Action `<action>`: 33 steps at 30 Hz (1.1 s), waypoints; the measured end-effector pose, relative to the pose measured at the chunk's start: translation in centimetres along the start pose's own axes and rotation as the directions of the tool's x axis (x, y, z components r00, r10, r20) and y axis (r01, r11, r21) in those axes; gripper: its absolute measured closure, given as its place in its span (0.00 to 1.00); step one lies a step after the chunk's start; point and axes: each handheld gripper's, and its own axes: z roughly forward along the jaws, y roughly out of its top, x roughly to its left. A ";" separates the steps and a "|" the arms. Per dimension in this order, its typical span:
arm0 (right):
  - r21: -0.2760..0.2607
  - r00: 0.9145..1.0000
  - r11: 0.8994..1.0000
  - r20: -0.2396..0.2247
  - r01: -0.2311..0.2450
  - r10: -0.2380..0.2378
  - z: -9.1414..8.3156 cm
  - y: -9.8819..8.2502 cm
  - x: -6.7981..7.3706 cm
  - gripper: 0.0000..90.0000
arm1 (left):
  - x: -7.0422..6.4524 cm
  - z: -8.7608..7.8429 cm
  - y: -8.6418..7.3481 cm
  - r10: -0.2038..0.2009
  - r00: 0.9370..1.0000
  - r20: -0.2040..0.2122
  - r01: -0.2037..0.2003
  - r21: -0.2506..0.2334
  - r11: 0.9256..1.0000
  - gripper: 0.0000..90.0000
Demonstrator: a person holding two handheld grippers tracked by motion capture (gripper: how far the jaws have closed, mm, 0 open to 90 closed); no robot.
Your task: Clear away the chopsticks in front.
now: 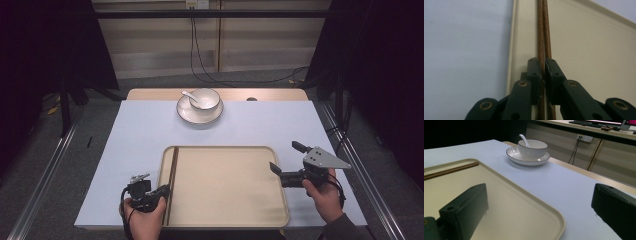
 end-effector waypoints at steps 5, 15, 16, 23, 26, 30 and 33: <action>-0.002 1.000 1.000 -0.002 -0.001 0.001 0.0 0.0 -0.1 0.00 | -0.1 0.1 0.0 0.000 1.000 -0.006 -0.001 -0.009 1.000 0.91; 0.000 1.000 1.000 0.005 -0.010 0.010 -0.1 0.0 0.0 0.00 | -0.1 0.0 0.4 0.007 1.000 0.017 -0.007 -0.019 1.000 0.82; 0.000 1.000 1.000 0.001 -0.009 0.009 -0.1 0.0 0.0 0.00 | 0.0 -0.1 0.5 0.016 1.000 0.022 -0.015 -0.023 1.000 0.81; 0.003 1.000 1.000 0.001 -0.002 0.002 -0.1 0.0 0.0 0.00 | -0.3 -0.3 1.2 0.027 0.999 0.031 -0.026 -0.049 0.998 0.72; -0.001 1.000 1.000 0.007 -0.005 0.005 -0.2 0.0 -0.1 0.00 | -0.4 -0.5 1.7 0.032 0.997 0.066 -0.027 -0.076 0.997 0.64; 0.001 1.000 1.000 0.009 -0.007 0.007 -0.3 0.0 -0.2 0.00 | -0.6 -0.5 2.2 0.046 0.996 0.078 -0.040 -0.080 0.996 0.54; -0.001 1.000 1.000 0.007 -0.007 0.007 -0.3 0.0 -0.1 0.00 | -1.0 -0.7 2.9 0.085 0.993 0.085 -0.075 -0.111 0.991 0.45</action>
